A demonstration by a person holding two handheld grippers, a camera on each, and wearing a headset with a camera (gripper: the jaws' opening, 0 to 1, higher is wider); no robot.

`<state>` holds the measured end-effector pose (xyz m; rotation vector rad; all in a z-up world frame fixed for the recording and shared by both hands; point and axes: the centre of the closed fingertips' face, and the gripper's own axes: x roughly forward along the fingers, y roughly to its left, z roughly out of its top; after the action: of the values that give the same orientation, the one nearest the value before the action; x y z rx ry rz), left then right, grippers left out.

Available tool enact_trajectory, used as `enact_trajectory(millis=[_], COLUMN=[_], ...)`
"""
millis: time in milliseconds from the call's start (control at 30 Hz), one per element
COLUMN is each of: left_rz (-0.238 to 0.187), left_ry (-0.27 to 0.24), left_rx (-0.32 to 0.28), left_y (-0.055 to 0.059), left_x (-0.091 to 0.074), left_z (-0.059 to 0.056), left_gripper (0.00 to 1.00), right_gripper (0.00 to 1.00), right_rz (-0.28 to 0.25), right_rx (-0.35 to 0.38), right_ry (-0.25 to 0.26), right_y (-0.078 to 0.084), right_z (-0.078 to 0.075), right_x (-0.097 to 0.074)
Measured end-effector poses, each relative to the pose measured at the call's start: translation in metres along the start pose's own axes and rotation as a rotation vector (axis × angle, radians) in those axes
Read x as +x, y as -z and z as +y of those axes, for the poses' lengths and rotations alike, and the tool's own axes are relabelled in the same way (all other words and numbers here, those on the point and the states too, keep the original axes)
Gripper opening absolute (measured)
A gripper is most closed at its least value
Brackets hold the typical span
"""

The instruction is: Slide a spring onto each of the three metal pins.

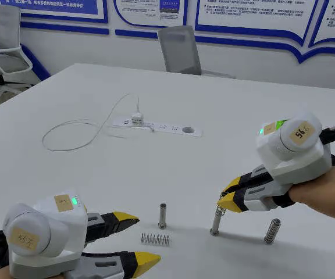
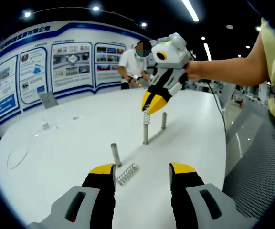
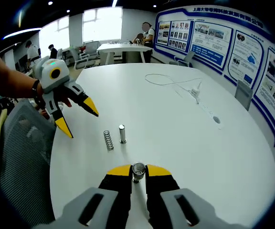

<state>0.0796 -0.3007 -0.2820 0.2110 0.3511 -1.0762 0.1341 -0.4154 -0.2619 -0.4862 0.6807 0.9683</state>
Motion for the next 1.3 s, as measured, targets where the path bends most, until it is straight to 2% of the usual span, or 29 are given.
enact_trajectory(millis=[267,700,1300], left_rz=[0.0,0.002,-0.002], left_ry=[0.0,0.003,0.015], left_rx=[-0.004,-0.011,-0.008], left_y=[0.001,0.004,0.002], left_x=[0.001,0.002,0.006], left_z=[0.0,0.002,0.002], left_gripper=[0.46,0.46,0.46], right_gripper=[0.12,0.12,0.12], right_rz=[0.013,0.042,0.073], right_rx=[0.002,0.023,0.036], right_ry=[-0.007,-0.013,-0.008], right_y=[0.003,0.017,0.029], right_z=[0.001,0.002,0.002], right_x=[0.008,0.023,0.033])
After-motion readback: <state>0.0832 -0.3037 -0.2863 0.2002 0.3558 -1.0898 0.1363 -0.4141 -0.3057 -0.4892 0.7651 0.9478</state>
